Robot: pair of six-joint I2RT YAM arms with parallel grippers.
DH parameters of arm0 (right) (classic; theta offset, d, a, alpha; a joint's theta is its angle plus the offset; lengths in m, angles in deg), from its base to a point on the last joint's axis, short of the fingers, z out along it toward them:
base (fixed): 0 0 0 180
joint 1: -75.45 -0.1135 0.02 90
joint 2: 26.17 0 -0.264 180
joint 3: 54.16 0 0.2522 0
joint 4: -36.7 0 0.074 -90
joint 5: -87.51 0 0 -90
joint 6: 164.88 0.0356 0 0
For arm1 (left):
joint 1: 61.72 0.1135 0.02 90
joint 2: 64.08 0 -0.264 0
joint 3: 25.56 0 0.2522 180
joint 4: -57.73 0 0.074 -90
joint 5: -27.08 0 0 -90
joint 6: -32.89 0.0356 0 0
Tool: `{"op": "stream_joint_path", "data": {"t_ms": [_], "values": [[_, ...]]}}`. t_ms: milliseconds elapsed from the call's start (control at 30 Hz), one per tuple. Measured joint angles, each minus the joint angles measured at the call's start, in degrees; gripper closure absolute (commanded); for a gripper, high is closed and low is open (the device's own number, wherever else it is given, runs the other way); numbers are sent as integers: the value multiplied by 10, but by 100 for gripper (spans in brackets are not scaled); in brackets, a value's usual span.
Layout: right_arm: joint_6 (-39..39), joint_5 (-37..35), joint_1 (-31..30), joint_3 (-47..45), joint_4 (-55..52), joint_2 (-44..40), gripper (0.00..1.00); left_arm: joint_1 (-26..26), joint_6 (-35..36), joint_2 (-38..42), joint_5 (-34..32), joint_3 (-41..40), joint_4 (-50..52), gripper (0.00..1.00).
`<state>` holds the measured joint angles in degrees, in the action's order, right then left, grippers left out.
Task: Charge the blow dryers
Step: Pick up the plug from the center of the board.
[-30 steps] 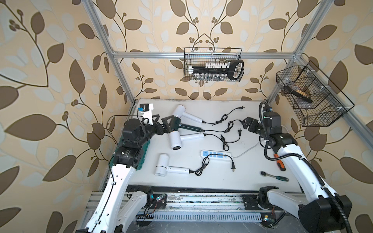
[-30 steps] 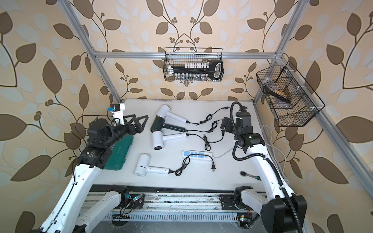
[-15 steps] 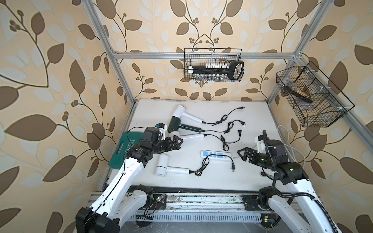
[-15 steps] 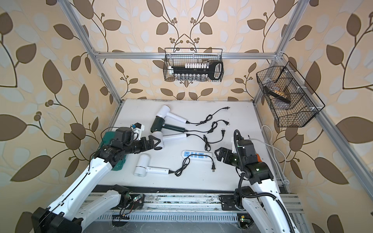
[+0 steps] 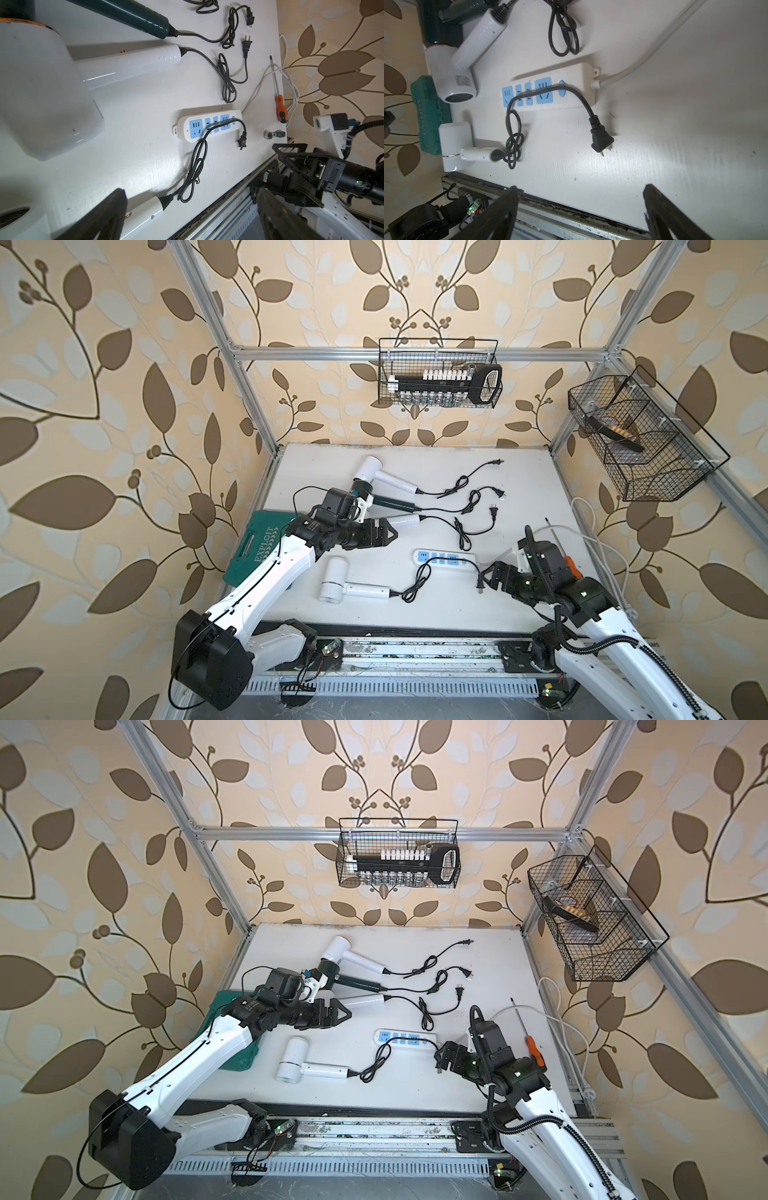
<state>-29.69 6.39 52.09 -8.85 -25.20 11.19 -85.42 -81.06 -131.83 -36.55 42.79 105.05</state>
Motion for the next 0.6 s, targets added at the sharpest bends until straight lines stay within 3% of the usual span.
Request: {"op": "stream_joint_path", "data": {"t_ms": [333,600], "values": [[32,-136,-127,1,31,76,5,-4,23,-45,20,2,5,1],[34,-181,-154,1,56,103,8,-11,25,-61,34,2,21,1]]}}
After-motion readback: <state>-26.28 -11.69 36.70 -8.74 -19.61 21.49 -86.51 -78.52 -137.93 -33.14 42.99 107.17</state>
